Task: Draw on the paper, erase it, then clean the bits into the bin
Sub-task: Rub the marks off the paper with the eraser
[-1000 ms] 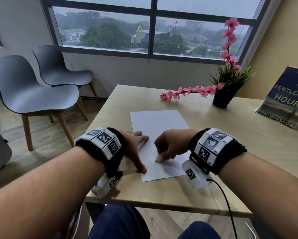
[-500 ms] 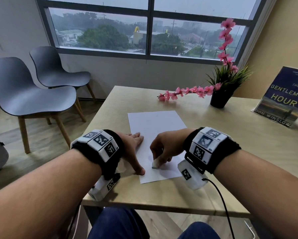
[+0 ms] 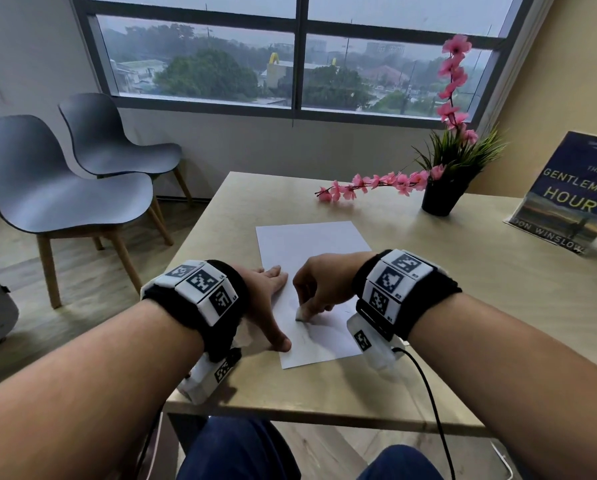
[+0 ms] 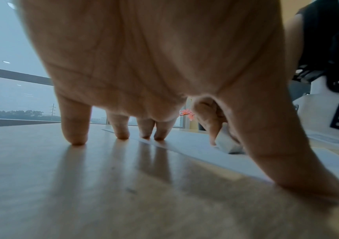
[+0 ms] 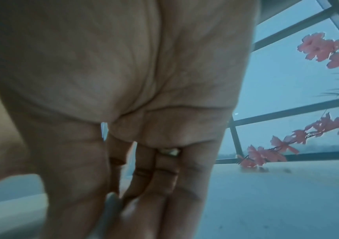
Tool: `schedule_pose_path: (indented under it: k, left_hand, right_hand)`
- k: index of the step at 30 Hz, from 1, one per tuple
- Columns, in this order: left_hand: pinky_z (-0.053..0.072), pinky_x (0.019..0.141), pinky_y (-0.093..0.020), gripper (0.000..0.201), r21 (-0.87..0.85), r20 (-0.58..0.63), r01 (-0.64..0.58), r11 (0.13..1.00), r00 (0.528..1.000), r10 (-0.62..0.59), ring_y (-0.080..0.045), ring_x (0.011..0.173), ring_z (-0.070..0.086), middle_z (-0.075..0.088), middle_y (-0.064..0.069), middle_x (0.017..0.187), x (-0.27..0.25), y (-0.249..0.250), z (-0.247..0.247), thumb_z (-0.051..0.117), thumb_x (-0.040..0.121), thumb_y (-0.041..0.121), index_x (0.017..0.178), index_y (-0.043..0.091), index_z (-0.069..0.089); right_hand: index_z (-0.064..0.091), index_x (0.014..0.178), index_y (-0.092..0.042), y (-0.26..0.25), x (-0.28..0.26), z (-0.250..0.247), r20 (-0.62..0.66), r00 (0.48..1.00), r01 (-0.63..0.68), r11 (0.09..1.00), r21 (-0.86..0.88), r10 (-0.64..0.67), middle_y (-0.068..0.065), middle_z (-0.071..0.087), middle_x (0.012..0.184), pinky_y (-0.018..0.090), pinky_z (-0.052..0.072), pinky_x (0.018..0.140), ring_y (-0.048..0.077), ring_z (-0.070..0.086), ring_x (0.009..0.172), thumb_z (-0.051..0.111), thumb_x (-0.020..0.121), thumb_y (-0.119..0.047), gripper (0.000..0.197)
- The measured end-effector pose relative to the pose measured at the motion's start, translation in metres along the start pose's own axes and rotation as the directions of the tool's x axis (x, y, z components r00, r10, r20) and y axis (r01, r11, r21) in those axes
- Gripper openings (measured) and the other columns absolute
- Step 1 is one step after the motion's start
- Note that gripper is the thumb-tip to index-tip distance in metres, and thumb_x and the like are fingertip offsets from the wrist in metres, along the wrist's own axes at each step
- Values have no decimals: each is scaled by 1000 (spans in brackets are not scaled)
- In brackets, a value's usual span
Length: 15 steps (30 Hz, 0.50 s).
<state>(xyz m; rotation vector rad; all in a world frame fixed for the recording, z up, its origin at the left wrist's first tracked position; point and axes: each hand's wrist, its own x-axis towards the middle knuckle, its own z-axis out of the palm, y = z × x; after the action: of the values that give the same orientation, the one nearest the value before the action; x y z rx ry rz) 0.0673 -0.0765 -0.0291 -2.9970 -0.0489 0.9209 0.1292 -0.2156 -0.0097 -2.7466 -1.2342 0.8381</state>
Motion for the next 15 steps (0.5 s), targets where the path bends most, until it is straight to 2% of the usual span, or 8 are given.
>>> schedule_pose_path:
  k: [2,5,7,9,11,13,15]
  left_hand:
    - [0,121,-36,130,-5,-1,-4,1000,1000,4,-14,147,-10,-17,6,159,1,0,0,71,64,69,151,21,-14]
    - [0,121,-37,131,2,2,-10,1000,1000,10,-15,147,-11,-18,6,159,2,0,0,70,63,70,151,21,-14]
    - [0,121,-37,131,1,7,-10,1000,1000,10,-15,147,-11,-18,6,158,2,-1,-1,70,63,70,151,21,-14]
    - [0,121,-37,130,-3,4,-10,1000,1000,10,-14,147,-10,-17,6,159,1,-1,0,70,63,69,151,22,-14]
    - [1,121,-37,130,-7,1,-10,1000,1000,10,-13,147,-10,-17,7,159,0,-1,0,71,63,69,151,23,-14]
    - [1,121,-38,131,-5,7,-9,1000,1000,9,-13,147,-11,-18,7,158,1,-2,1,70,63,70,151,23,-15]
    - [2,121,-39,132,7,18,-9,1000,1000,8,-13,147,-12,-19,8,158,2,-2,1,69,62,72,150,23,-16]
  right_hand:
    - [64,82,-21,-1,-4,4,27,999,29,1000,10,-29,3,73,86,23,47,64,10,61,69,74,82,-42,23]
    - [67,88,-19,-4,-13,9,135,988,76,997,23,-79,-1,71,85,20,44,63,7,60,69,74,83,-39,21]
    - [69,93,-18,-4,-12,7,133,988,75,997,12,-76,-5,69,81,19,44,63,7,60,69,74,82,-40,25]
    - [70,94,-18,-4,-6,3,54,997,52,999,0,-52,-4,71,83,22,48,66,7,62,70,75,80,-43,29]
    - [70,92,-18,-3,-3,2,1,1000,29,1000,11,-29,-1,74,88,27,52,74,8,65,72,75,80,-44,30]
    - [69,90,-17,-4,-5,4,35,999,37,999,24,-38,0,75,88,30,53,79,9,65,72,75,81,-41,26]
    - [69,90,-17,-5,-11,8,120,990,68,997,29,-71,-1,73,86,29,52,78,8,64,71,74,83,-37,22]
